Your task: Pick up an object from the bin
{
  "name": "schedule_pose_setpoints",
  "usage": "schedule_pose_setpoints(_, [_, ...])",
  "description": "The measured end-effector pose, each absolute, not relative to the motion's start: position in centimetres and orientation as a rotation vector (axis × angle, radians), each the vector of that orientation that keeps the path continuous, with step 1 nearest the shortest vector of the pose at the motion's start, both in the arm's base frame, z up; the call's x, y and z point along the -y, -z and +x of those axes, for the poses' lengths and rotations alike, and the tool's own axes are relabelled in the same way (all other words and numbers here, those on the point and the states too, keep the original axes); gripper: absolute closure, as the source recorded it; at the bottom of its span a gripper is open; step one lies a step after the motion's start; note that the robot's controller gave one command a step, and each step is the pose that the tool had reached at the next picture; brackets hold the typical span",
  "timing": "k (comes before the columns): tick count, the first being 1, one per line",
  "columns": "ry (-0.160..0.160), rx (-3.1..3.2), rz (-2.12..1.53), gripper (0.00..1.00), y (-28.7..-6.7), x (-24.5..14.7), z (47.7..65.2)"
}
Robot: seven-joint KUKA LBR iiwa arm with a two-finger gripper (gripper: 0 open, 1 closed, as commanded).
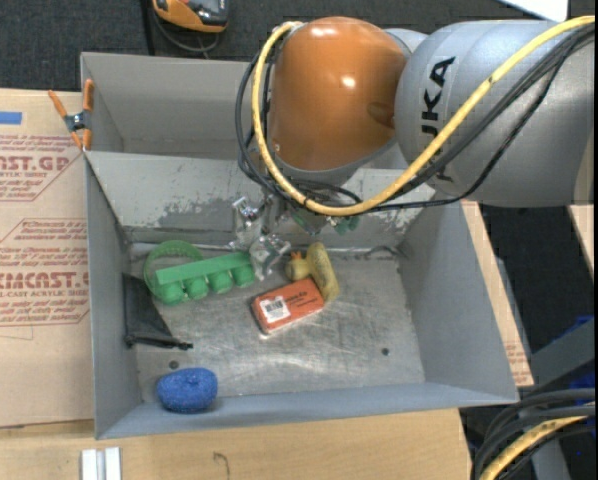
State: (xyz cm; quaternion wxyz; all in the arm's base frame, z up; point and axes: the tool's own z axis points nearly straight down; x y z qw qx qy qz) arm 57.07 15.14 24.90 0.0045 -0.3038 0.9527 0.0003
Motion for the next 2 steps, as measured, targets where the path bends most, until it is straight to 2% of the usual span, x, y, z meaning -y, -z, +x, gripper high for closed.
schedule_pose_setpoints(1, [-0.003, -2.762, -1.493, 1.0, -21.26, -14.05, 52.59])
schedule_pose_setpoints(2, [-0.004, -2.762, -1.492, 1.0, -21.26, -14.04, 52.59])
